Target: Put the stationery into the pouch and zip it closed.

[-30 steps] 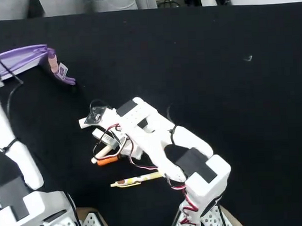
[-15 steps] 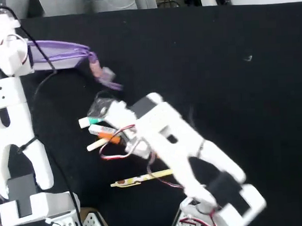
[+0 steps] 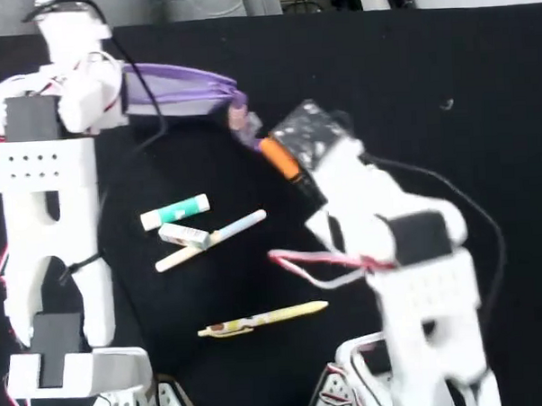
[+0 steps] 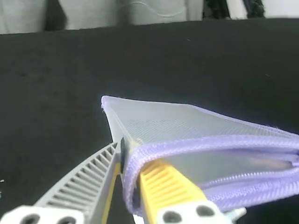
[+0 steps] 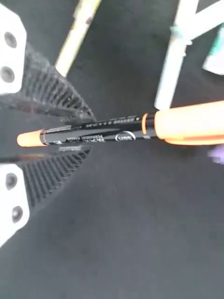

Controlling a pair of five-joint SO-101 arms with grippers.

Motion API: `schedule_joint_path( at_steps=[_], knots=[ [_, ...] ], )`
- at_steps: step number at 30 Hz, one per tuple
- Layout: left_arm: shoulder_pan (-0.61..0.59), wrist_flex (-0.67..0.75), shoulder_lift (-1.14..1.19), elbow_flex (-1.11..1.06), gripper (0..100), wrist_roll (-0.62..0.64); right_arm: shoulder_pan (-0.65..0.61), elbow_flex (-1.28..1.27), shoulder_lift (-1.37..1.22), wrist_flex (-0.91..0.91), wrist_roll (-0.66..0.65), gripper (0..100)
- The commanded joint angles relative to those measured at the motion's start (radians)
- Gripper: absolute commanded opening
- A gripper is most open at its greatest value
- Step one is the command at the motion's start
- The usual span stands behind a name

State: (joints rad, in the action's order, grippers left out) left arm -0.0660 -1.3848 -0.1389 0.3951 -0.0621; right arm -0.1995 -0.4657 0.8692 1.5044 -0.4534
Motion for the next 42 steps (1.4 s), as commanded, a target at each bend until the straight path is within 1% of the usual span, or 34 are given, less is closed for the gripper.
schedule_joint_path(
  at_steps=[1, 3, 7, 10, 13, 18, 22, 25, 29, 34, 37, 39, 42],
  knots=[
    [0.073, -0.029, 0.014, 0.065, 3, 0.014, 0.017, 0.010, 0.133, -0.092, 0.091, 1.1],
    [0.094, -0.044, 0.038, 0.071, 3, 0.014, 0.015, 0.008, 0.174, -0.149, 0.147, 1.1],
    [0.131, -0.049, 0.080, 0.071, 3, 0.015, 0.015, 0.007, 0.200, -0.261, 0.198, 1.1],
    [0.159, -0.061, 0.101, 0.071, 3, 0.077, 0.015, 0.008, 0.205, -0.351, 0.244, 1.1],
    [0.180, -0.069, 0.106, 0.071, 3, 0.094, 0.009, 0.007, 0.205, -0.445, 0.304, 1.1],
    [0.186, -0.095, 0.109, 0.131, 3, 0.097, -0.098, 0.005, 0.206, -0.589, 0.384, 1.1],
    [0.186, -0.178, 0.115, 0.242, 3, 0.098, -0.176, 0.001, 0.206, -0.689, 0.393, 1.1],
    [0.186, -0.213, 0.115, 0.272, 3, 0.098, -0.226, -0.038, 0.214, -0.770, 0.393, 1.1],
    [0.188, -0.216, 0.115, 0.268, 3, 0.098, -0.295, -0.191, 0.283, -0.928, 0.390, 1.1],
    [0.220, -0.216, 0.133, 0.251, 3, 0.098, -0.327, -0.472, 0.395, -1.244, 0.387, 1.1],
    [0.236, -0.215, 0.160, 0.246, 3, 0.098, -0.327, -0.618, 0.381, -1.450, 0.388, 1.1],
    [0.237, -0.212, 0.192, 0.246, 3, 0.098, -0.322, -0.671, 0.348, -1.567, 0.391, 1.1],
    [0.240, -0.215, 0.236, 0.255, 3, 0.098, -0.322, -0.685, 0.298, -1.640, 0.391, 1.1]
  ],
)
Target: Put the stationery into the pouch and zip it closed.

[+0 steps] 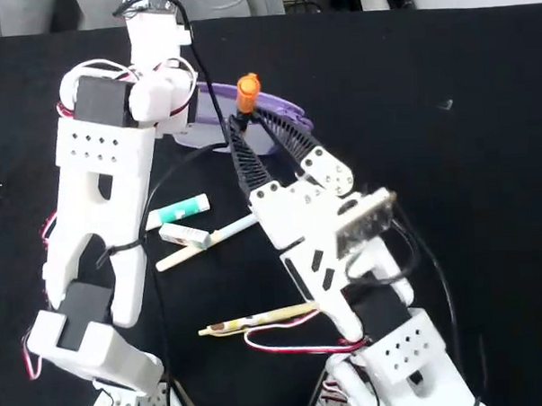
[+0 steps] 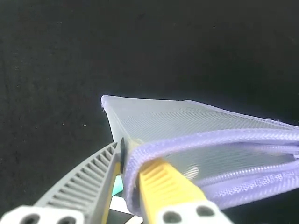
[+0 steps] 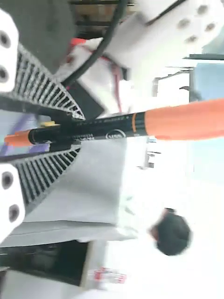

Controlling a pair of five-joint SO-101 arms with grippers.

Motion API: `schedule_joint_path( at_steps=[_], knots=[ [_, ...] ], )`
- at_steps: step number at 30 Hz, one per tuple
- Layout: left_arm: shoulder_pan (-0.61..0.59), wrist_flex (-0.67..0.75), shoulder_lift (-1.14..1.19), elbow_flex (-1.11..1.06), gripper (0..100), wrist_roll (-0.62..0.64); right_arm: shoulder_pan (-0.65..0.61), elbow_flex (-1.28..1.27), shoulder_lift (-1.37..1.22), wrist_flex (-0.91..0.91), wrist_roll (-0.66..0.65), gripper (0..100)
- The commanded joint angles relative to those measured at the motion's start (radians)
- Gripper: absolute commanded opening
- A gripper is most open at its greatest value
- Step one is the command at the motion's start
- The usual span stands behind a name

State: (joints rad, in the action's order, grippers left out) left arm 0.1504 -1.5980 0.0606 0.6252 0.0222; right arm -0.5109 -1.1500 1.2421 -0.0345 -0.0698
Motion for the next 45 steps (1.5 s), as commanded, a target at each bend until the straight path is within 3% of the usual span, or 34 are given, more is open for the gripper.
schedule_joint_path(
  at_steps=[1, 13, 21, 24, 27, 45],
  knots=[
    [0.024, -0.003, 0.048, 0.025, 3, 0.014, -0.011, -0.002, -0.088, -0.117, 0.003, 1.1],
    [0.024, -0.005, 0.060, 0.025, 3, 0.014, 0.118, -0.019, -0.371, -0.308, 0.009, 1.1],
    [0.018, 0.003, 0.060, 0.025, 3, 0.014, 0.123, -0.012, -0.568, -0.334, 0.002, 1.6],
    [0.021, 0.003, 0.061, 0.025, 3, 0.014, 0.120, -0.012, -0.565, -0.334, 0.002, 6.8],
    [0.021, 0.003, 0.061, 0.025, 3, 0.014, 0.121, -0.016, -0.533, -0.327, 0.002, 1.1],
    [0.024, 0.003, 0.069, 0.018, 3, 0.014, 0.103, -0.076, -0.228, -0.331, 0.009, 1.1]
  ],
)
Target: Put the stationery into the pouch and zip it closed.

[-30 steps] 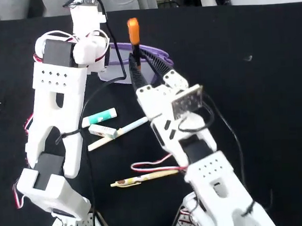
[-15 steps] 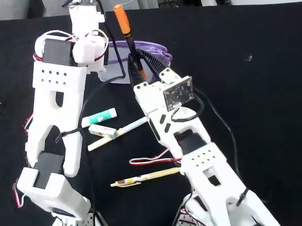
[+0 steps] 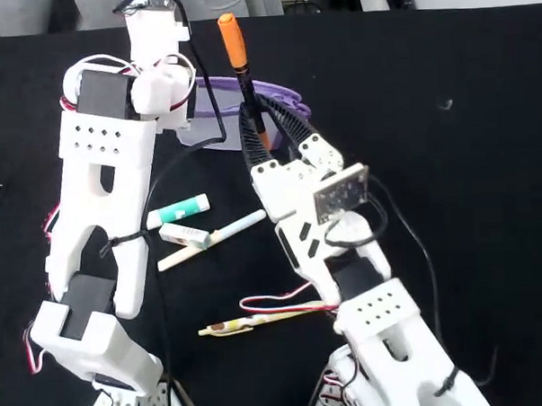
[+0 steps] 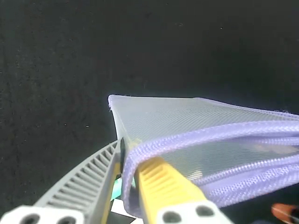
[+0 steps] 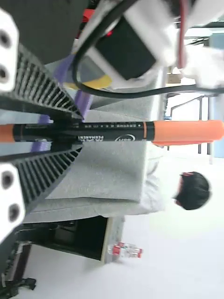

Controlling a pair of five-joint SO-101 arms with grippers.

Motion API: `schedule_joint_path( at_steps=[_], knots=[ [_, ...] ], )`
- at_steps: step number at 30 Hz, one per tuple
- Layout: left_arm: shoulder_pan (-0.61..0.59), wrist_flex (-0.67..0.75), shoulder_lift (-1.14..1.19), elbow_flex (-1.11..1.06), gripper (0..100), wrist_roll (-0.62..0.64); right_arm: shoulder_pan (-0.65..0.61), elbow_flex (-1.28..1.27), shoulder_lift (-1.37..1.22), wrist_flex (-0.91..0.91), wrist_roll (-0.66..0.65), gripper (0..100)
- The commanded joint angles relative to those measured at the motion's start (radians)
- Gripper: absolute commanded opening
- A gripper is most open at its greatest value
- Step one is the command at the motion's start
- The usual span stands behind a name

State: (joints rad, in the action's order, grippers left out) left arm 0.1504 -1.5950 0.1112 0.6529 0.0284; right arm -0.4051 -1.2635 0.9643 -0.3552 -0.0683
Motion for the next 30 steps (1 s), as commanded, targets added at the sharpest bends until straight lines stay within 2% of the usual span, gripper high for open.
schedule_joint_path(
  at_steps=[1, 10, 14, 20, 24, 30],
  knots=[
    [0.024, 0.000, 0.018, -0.008, 3, 0.008, -0.011, 0.050, 0.051, -0.011, 0.008, 1.1],
    [0.025, -0.005, 0.018, -0.010, 3, 0.005, -0.034, 0.275, -0.074, -0.014, 0.008, 1.1],
    [0.025, -0.005, 0.018, -0.010, 3, 0.006, -0.029, 0.328, -0.226, -0.146, 0.005, 1.1],
    [0.005, -0.003, 0.018, -0.012, 3, 0.006, -0.025, 0.280, -0.398, -0.402, 0.002, 1.1],
    [0.001, 0.000, 0.018, -0.002, 3, 0.006, 0.021, 0.214, -0.415, -0.417, 0.005, 1.1],
    [-0.001, 0.021, 0.017, -0.001, 3, 0.008, 0.026, 0.079, -0.381, -0.420, 0.006, 1.1]
  ],
)
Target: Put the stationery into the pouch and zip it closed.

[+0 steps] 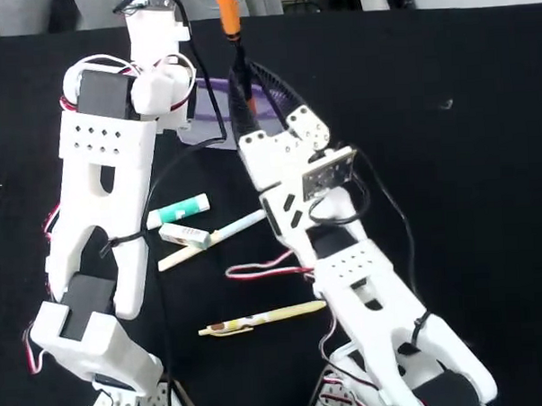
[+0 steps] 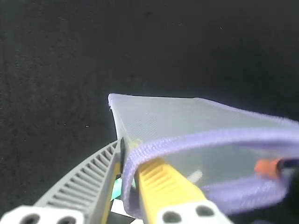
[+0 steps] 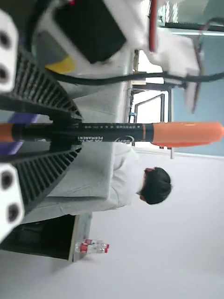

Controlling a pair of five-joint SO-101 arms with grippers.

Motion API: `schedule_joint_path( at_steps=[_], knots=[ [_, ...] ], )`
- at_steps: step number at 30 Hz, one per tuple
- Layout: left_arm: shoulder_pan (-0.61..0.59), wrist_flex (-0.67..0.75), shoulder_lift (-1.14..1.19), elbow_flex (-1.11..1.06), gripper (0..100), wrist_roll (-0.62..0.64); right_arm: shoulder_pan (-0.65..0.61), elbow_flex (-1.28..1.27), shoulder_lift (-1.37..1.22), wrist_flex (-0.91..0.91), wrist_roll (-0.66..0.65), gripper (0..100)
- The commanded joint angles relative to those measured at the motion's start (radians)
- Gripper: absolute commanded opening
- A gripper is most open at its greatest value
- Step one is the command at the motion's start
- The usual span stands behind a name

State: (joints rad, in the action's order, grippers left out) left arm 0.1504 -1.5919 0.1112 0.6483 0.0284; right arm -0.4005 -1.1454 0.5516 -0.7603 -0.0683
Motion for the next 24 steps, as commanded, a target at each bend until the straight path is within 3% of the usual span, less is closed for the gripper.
schedule_joint_path(
  at_steps=[1, 11, 24],
  knots=[
    [-0.001, 0.018, 0.017, 0.004, 3, 0.008, 0.021, -0.067, 0.042, -0.017, 0.006, 1.1],
    [-0.005, 0.032, 0.017, 0.004, 3, 0.008, 0.020, -0.194, 0.111, -0.018, 0.000, 1.1],
    [-0.005, 0.060, 0.018, 0.002, 3, 0.008, 0.020, -0.472, 0.418, -0.009, -0.002, 1.5]
  ],
)
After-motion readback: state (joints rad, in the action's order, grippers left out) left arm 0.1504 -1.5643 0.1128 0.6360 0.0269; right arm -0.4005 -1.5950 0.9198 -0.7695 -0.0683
